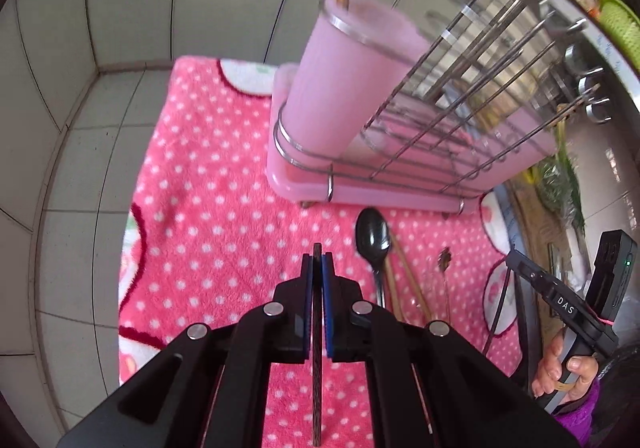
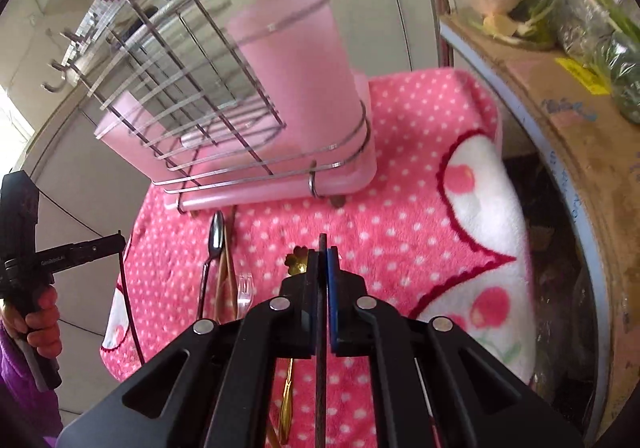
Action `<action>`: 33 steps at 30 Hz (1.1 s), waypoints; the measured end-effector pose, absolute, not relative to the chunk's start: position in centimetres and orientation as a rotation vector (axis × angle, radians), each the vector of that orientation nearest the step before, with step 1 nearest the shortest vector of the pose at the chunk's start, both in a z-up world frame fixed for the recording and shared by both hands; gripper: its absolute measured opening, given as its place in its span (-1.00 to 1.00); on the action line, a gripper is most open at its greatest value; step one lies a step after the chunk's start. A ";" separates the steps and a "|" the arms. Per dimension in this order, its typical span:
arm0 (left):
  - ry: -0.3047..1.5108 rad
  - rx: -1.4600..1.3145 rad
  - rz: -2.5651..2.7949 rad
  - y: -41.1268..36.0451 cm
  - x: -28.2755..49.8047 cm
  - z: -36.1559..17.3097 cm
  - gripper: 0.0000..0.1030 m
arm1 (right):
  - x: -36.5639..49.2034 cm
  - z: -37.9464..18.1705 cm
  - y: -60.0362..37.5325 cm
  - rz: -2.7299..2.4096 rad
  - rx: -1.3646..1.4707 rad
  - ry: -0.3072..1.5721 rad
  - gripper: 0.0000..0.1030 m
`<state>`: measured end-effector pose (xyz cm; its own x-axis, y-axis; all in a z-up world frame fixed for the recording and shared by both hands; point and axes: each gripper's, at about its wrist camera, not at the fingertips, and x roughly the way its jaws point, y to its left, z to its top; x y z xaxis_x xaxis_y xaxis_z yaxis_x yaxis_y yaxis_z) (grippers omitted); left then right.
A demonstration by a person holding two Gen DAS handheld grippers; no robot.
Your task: Organize utensils
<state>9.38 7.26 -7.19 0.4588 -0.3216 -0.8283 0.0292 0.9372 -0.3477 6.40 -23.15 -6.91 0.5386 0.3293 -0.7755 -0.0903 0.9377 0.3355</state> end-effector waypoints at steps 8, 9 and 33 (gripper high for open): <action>0.876 -0.331 -0.220 7.9 6.5 -3.3 -0.93 | 4.1 -4.1 -23.5 0.253 0.246 0.842 -0.91; 0.857 -0.341 -0.218 8.0 6.2 -3.0 -0.93 | 3.7 -3.8 -23.5 0.247 0.242 0.821 -0.91; 0.629 -0.348 -0.234 9.1 5.1 6.7 -0.93 | 3.1 7.2 -24.8 0.260 0.213 0.573 -0.92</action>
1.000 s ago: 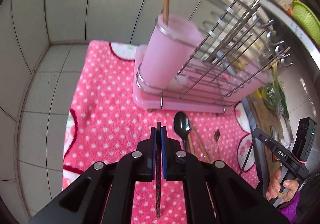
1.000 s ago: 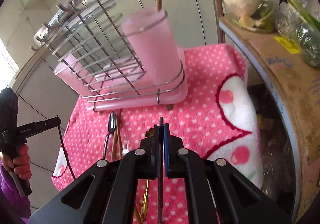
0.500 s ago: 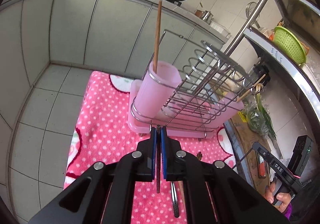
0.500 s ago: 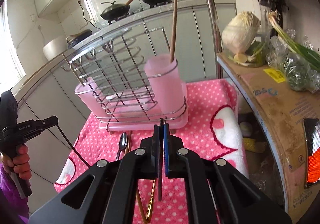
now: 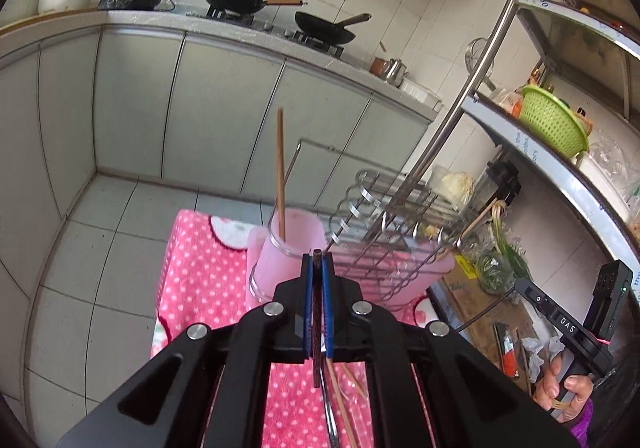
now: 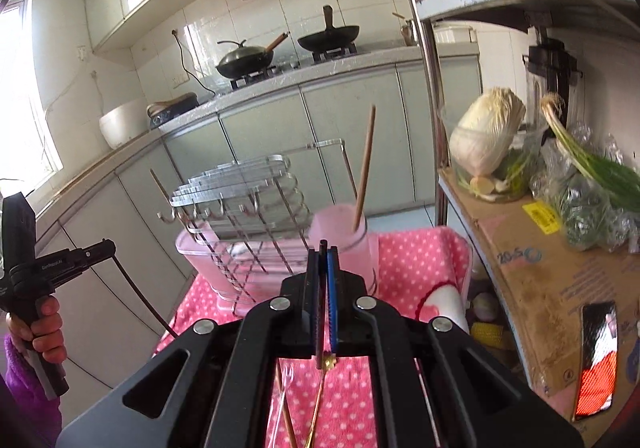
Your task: Organize utensils
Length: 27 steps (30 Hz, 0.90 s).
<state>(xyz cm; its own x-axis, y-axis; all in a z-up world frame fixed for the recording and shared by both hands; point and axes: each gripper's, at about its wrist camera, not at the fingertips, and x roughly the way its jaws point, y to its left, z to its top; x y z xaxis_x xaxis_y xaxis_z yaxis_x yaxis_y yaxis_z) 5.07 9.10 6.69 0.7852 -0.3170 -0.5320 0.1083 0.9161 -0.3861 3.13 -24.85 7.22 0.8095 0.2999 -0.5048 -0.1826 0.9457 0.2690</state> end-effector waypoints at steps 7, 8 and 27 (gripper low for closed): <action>0.541 -0.312 -0.234 8.9 5.4 11.6 -0.93 | 4.0 12.5 -25.2 0.268 0.198 0.489 -0.92; 0.528 -0.305 -0.235 8.8 5.6 12.3 -0.93 | 4.1 13.4 -25.2 0.265 0.190 0.468 -0.92; 0.454 -0.257 -0.121 9.4 12.8 15.2 -0.93 | 12.1 13.3 -23.7 0.241 0.141 0.496 -0.92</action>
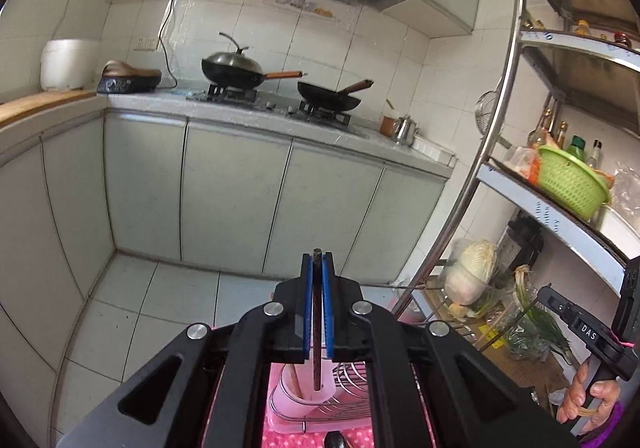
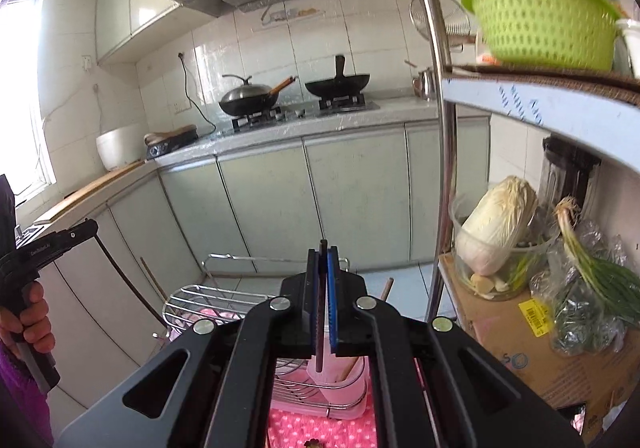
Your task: Organize utensils
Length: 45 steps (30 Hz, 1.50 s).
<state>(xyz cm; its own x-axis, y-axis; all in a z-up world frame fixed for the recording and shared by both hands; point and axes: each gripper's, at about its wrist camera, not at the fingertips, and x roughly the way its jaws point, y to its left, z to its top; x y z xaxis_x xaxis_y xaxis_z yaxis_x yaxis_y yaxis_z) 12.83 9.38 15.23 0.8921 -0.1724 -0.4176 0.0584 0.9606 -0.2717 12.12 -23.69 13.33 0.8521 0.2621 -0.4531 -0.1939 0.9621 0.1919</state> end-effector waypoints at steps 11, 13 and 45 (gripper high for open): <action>0.600 -0.248 -0.124 8.5 16.4 9.7 -0.93 | 14.6 10.2 -23.1 0.260 0.141 0.628 -0.92; 0.625 -0.246 -0.117 8.4 16.9 8.8 -0.92 | 15.0 9.5 -22.9 0.260 0.138 0.651 -0.92; 0.641 -0.286 -0.123 8.1 16.7 8.4 -0.41 | 15.1 8.6 -22.5 0.238 0.102 0.678 -0.41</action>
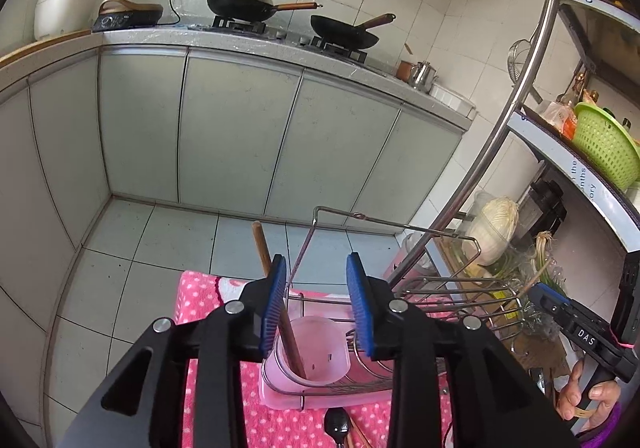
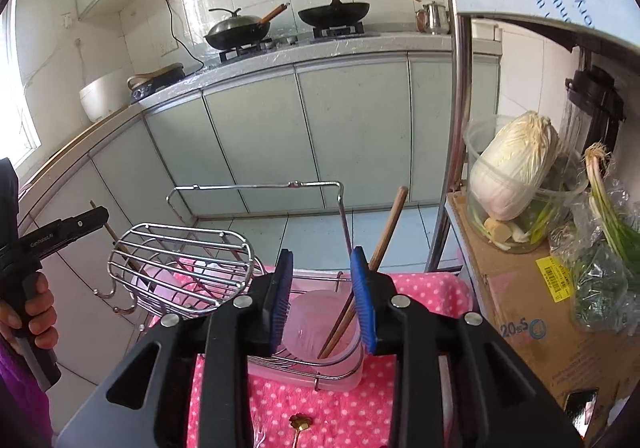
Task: Organize utensils
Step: 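Lower left gripper onto the black spoon while right gripper lowers onto the gold flower spoon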
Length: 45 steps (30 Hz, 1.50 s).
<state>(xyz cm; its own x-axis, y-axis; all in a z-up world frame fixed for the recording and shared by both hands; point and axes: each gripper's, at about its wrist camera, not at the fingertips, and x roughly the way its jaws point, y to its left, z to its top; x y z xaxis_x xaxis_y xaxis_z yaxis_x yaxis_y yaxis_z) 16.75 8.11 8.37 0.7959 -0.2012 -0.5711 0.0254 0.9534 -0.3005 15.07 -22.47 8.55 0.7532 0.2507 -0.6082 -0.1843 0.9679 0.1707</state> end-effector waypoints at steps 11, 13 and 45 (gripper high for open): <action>0.538 -0.287 -0.192 7.7 9.7 12.0 -0.41 | 6.9 10.0 -22.4 0.305 0.132 0.600 -0.41; 0.555 -0.286 -0.220 7.3 8.8 11.7 -0.41 | 5.9 8.8 -22.1 0.322 0.142 0.634 -0.41; 1.309 -0.313 -0.268 -1.4 13.5 -13.0 -0.53 | 6.6 -8.1 -22.3 0.322 0.420 1.091 -0.41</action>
<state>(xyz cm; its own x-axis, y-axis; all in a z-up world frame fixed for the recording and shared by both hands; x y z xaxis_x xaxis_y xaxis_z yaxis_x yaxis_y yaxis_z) 13.53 -1.37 -12.97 0.2386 -0.3657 -0.8996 0.0166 0.9278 -0.3728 6.57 -22.27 -8.08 0.4283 0.4510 -0.7830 -0.0464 0.8764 0.4794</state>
